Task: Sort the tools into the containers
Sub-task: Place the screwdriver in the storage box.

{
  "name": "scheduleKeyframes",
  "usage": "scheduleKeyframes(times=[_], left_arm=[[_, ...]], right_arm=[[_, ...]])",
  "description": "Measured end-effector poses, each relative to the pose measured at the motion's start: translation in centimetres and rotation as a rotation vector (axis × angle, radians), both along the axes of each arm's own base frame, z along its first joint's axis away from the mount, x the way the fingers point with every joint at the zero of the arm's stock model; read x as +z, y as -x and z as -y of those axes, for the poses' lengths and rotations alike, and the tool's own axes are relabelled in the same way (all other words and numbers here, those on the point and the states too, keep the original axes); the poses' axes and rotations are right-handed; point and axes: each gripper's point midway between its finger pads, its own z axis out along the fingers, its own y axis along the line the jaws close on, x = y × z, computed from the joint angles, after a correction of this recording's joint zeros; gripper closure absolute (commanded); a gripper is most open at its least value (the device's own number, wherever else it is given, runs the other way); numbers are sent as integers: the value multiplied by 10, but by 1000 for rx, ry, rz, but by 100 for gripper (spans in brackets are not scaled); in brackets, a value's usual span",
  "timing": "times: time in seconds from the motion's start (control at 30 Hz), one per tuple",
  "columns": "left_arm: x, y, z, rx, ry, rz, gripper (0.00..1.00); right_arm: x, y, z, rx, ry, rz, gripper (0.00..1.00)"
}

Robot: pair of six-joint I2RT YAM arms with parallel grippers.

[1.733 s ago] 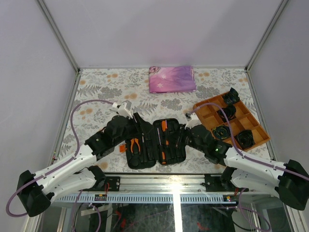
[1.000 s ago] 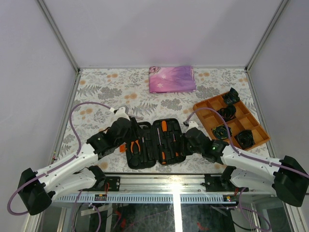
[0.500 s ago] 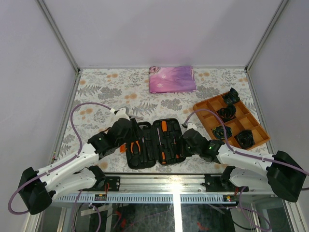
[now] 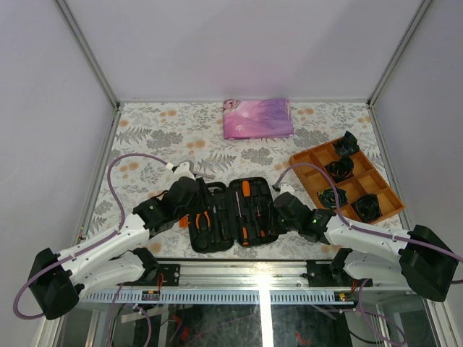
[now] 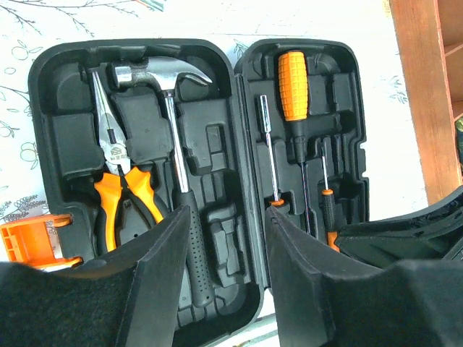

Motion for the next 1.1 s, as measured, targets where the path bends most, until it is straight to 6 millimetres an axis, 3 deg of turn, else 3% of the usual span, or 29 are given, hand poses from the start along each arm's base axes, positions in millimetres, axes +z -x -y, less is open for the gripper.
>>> scheduleKeyframes(times=[0.47,0.8,1.1], left_arm=[[-3,2,-4,4,-3,-3,55],[-19,-10,-33,102,26,-65,56],[-30,-4,-35,89,33,-100,56]], right_arm=[[10,-3,13,-16,28,47,64],[37,-23,-1,-2,43,116,71],[18,-29,-9,29,125,72,76]])
